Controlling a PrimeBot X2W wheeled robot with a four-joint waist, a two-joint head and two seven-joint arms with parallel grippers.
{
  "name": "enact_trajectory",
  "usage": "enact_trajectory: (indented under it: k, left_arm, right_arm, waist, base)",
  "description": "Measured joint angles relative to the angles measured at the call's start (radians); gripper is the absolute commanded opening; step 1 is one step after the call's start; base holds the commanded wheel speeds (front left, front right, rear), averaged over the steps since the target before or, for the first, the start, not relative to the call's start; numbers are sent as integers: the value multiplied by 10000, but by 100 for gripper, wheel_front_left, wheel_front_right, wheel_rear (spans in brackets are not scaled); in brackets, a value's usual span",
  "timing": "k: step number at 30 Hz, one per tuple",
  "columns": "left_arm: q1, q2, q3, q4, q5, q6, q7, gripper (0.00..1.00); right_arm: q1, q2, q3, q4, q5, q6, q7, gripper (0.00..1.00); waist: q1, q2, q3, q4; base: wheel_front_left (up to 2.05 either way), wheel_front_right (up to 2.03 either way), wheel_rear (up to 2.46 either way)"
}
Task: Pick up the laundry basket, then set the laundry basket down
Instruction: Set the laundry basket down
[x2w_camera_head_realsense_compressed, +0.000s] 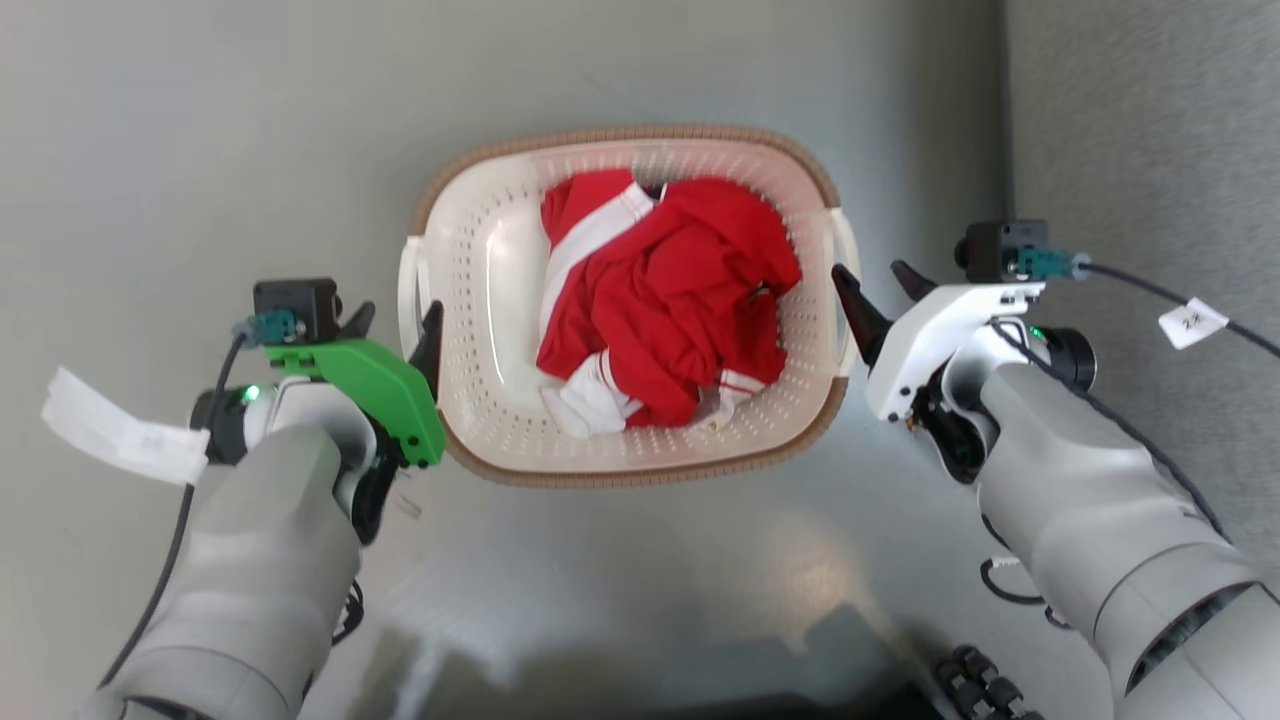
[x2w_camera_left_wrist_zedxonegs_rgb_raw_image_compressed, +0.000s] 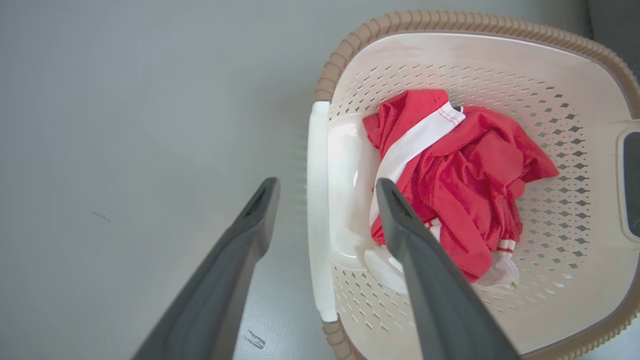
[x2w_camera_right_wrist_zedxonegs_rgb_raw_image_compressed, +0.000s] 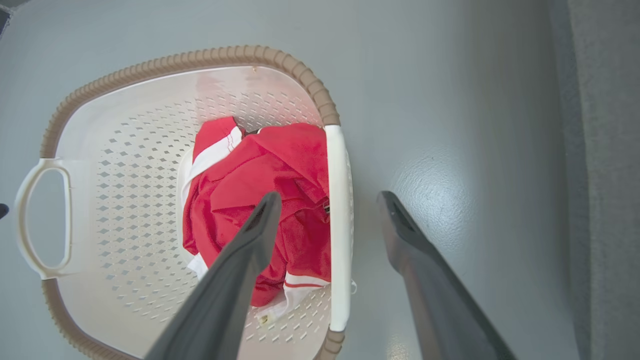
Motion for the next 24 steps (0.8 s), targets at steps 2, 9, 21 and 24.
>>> enact_trajectory:
  k: [2,9,21,24]
  left_arm:
    - [164,2,13,-98,-82,0,-15,100]
    - [617,150,29,-545,-105,0,-71,100]
    - [1181,734,782,-2157,132,0,-71,100]
    - [1516,826,1112,-2548,203,0,-71,100]
  right_arm:
    - [130,0,12,-54,13,0,-25,100]
    - [454,10,75,-299,25,0,-125,100]
    - [1000,-583,-345,-1231,-198,0,-211,100]
    - [1004,-855,-755,-1724,-414,-15,-211,100]
  waist:
    - [0,0,-263,-20]
    - [0,0,-1218,-66]
    - [0,0,-2924,35]
    - [0,0,-3354,76]
  base:
    - [0,0,0]
    - [0,0,0]
    - [0,0,0]
    - [0,0,0]
